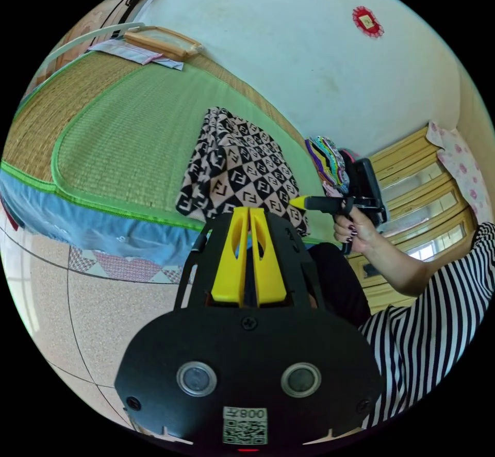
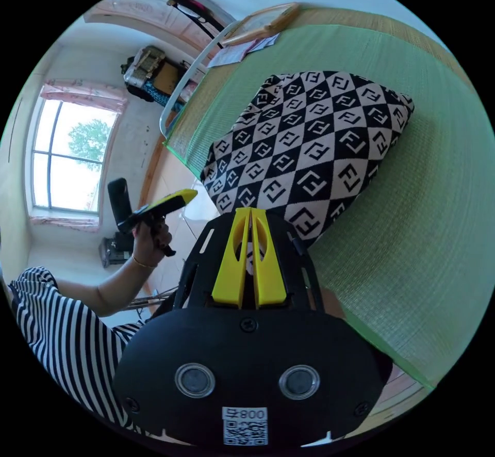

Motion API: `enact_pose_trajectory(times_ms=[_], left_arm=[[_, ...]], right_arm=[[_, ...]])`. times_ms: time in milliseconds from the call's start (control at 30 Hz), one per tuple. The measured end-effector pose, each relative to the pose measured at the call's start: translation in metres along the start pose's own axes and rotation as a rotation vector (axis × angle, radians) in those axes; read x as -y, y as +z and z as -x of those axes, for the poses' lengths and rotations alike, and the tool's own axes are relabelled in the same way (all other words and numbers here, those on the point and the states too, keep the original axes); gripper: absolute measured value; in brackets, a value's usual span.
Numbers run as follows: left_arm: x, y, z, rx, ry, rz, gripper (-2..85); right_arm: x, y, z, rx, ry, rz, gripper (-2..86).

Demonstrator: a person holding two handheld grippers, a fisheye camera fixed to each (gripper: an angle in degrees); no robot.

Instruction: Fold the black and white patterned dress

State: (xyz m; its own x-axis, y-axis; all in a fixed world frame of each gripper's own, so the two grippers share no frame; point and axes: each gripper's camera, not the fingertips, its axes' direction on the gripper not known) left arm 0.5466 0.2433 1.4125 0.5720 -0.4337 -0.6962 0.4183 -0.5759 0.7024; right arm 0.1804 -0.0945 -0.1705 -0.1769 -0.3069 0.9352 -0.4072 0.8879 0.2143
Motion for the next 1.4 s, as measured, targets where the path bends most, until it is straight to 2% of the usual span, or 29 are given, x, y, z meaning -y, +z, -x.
enact_pose_trajectory(times_ms=[133, 333, 467, 733, 1000, 1400], left_arm=[[-0.017, 0.017, -0.024, -0.101, 0.038, 0.063, 2.7], [-0.025, 0.069, -0.062, -0.227, 0.086, 0.196, 6.8], [-0.020, 0.101, -0.080, -0.205, 0.125, 0.320, 7.9], [-0.012, 0.125, -0.095, -0.132, 0.161, 0.409, 6.1], [-0.012, 0.111, -0.104, -0.095, 0.193, 0.414, 3.4], [0.010, 0.063, -0.107, -0.157, 0.190, 0.389, 2.6]], right_arm=[[-0.023, -0.008, -0.007, 0.020, 0.003, -0.009, 0.2], [-0.102, -0.033, -0.063, 0.157, 0.181, -0.127, 1.5], [-0.150, -0.033, -0.106, 0.270, 0.294, -0.147, 5.6], [-0.197, -0.005, -0.148, 0.476, 0.404, -0.176, 10.6], [-0.231, 0.011, -0.170, 0.599, 0.450, -0.226, 12.0], [-0.255, 0.035, -0.173, 0.704, 0.466, -0.252, 13.4]])
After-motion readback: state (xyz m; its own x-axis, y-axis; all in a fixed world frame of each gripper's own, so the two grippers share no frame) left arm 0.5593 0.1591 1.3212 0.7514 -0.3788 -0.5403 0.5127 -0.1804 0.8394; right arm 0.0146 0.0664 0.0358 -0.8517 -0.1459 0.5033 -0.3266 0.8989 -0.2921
